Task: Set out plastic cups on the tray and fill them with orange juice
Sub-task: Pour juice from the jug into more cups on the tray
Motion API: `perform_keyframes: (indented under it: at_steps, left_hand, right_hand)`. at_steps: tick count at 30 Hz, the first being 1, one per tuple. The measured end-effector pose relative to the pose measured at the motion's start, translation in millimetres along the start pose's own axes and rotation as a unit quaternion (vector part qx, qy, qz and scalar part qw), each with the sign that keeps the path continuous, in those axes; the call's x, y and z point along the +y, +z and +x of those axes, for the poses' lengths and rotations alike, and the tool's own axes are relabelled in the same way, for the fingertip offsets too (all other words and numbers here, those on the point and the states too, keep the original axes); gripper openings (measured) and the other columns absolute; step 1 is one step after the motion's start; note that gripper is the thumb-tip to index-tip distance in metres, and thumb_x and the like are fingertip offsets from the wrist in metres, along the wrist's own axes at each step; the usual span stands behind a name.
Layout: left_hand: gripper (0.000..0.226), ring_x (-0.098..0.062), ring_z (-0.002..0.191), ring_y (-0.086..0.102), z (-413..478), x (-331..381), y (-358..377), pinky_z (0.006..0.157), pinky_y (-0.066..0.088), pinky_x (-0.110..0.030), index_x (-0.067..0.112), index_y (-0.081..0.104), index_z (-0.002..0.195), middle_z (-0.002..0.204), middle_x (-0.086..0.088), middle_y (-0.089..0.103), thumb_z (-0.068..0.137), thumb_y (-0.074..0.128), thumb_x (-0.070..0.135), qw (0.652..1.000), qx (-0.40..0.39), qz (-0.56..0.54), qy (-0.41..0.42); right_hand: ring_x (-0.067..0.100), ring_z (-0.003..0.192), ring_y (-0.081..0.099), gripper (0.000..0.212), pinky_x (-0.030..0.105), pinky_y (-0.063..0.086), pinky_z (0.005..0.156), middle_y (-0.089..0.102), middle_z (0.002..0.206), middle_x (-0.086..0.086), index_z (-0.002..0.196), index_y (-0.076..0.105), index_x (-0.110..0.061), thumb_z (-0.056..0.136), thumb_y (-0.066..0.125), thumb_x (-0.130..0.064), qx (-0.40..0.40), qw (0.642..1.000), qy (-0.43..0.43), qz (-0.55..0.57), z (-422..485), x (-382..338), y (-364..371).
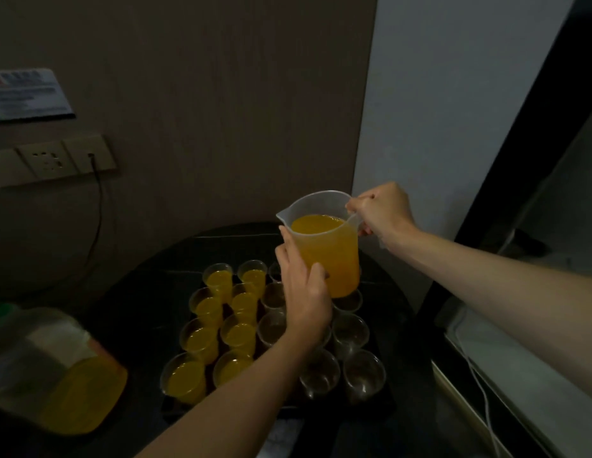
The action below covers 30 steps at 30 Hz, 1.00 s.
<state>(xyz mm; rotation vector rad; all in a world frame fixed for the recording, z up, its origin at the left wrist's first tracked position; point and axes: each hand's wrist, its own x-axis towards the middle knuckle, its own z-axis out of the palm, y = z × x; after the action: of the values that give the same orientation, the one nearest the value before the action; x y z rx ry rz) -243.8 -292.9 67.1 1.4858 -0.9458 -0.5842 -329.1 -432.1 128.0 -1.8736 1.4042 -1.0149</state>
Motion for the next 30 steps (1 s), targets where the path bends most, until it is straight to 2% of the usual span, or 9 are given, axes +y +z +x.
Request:
perform_keyframes:
  at_steps: [2, 5, 7, 12, 16, 17, 19, 22, 30]
  left_hand:
    - [0.09, -0.008, 0.113, 0.046, -3.7, -0.1, 11.9, 0.086, 0.04, -0.021, 0.03, -0.001, 0.162, 0.14, 0.001, 0.032, 0.082, 0.038, 0.036, 1.0, -0.005, -0.002, -0.012]
    - [0.089, -0.025, 0.128, 0.044, -7.6, -2.4, 26.4, 0.104, 0.045, -0.046, 0.033, -0.001, 0.161, 0.15, -0.005, 0.028, 0.082, 0.039, 0.035, 1.0, -0.008, 0.0, -0.022]
    - [0.088, -0.029, 0.133, 0.041, -9.1, -3.6, 32.9, 0.108, 0.043, -0.055, 0.034, -0.001, 0.161, 0.153, -0.007, 0.025, 0.083, 0.039, 0.034, 1.0, -0.014, 0.002, -0.026]
    - [0.09, -0.025, 0.131, 0.042, -12.2, -7.1, 42.9, 0.109, 0.043, -0.054, 0.031, -0.001, 0.161, 0.149, -0.003, 0.027, 0.082, 0.043, 0.035, 0.999, -0.015, 0.003, -0.041]
    - [0.091, -0.025, 0.134, 0.04, -9.6, -12.2, 47.6, 0.111, 0.042, -0.054, 0.028, -0.001, 0.162, 0.151, -0.003, 0.026, 0.082, 0.043, 0.036, 0.999, -0.012, 0.002, -0.052]
    - [0.091, -0.024, 0.133, 0.041, -8.6, -13.2, 48.1, 0.111, 0.041, -0.054, 0.028, 0.0, 0.162, 0.15, -0.002, 0.027, 0.082, 0.043, 0.035, 0.999, -0.011, 0.0, -0.052]
    - [0.09, -0.022, 0.132, 0.041, -6.1, -15.5, 48.8, 0.112, 0.041, -0.053, 0.028, 0.002, 0.161, 0.15, -0.002, 0.028, 0.082, 0.045, 0.034, 0.998, -0.008, -0.007, -0.054]
    - [0.092, -0.023, 0.135, 0.039, -2.1, -16.3, 51.0, 0.114, 0.038, -0.051, 0.027, 0.0, 0.161, 0.153, -0.003, 0.026, 0.082, 0.045, 0.036, 0.998, -0.011, -0.015, -0.062]
    - [0.09, -0.025, 0.131, 0.042, 5.6, -24.9, 50.8, 0.11, 0.041, -0.05, 0.026, 0.003, 0.161, 0.15, -0.006, 0.029, 0.082, 0.045, 0.036, 0.997, -0.005, -0.022, -0.069]
  right_hand:
    - [0.031, 0.06, 0.07, 0.026, 0.048, 0.063, 0.063, 0.07, 0.067, 0.019, 0.071, 0.074, 0.002, 0.089, 0.072, -0.017, 0.005, 1.0, 0.001, -0.015, 0.6, 8.9, -6.1]
    - [0.023, 0.055, 0.069, 0.024, 0.038, 0.062, 0.056, 0.072, 0.072, 0.018, 0.074, 0.075, 0.001, 0.092, 0.07, -0.016, 0.01, 0.999, 0.001, -0.033, 2.2, 17.9, -13.7]
    - [0.019, 0.051, 0.067, 0.024, 0.029, 0.057, 0.048, 0.072, 0.072, 0.017, 0.074, 0.075, 0.001, 0.092, 0.071, -0.015, 0.01, 0.999, 0.005, -0.038, 4.1, 21.5, -17.1]
    - [0.013, 0.046, 0.062, 0.019, 0.023, 0.053, 0.047, 0.071, 0.071, 0.02, 0.075, 0.075, 0.004, 0.089, 0.069, -0.008, 0.006, 0.997, -0.004, -0.08, 8.8, 23.3, -19.6]
    - [0.027, 0.055, 0.06, 0.035, 0.043, 0.064, 0.071, 0.058, 0.057, 0.015, 0.054, 0.059, -0.007, 0.088, 0.066, -0.008, -0.006, 0.995, -0.015, -0.102, 18.4, 24.8, -14.3]
    - [0.027, 0.054, 0.06, 0.038, 0.045, 0.064, 0.071, 0.055, 0.056, 0.012, 0.051, 0.055, -0.01, 0.087, 0.066, -0.008, -0.006, 0.994, -0.015, -0.106, 20.4, 24.4, -12.9]
    - [0.022, 0.05, 0.055, 0.043, 0.038, 0.062, 0.065, 0.05, 0.052, 0.008, 0.048, 0.049, -0.014, 0.087, 0.067, -0.008, -0.009, 0.993, -0.017, -0.115, 22.7, 22.3, -11.3]
    - [0.014, 0.044, 0.042, 0.046, 0.025, 0.047, 0.055, 0.039, 0.047, -0.001, 0.048, 0.045, -0.016, 0.088, 0.065, -0.007, -0.014, 0.992, -0.021, -0.122, 22.8, 17.5, -10.0]
    - [0.014, 0.046, 0.042, 0.04, 0.03, 0.051, 0.061, 0.042, 0.05, 0.0, 0.052, 0.05, -0.015, 0.088, 0.067, -0.012, -0.014, 0.989, -0.018, -0.148, 30.3, 14.9, 0.9]
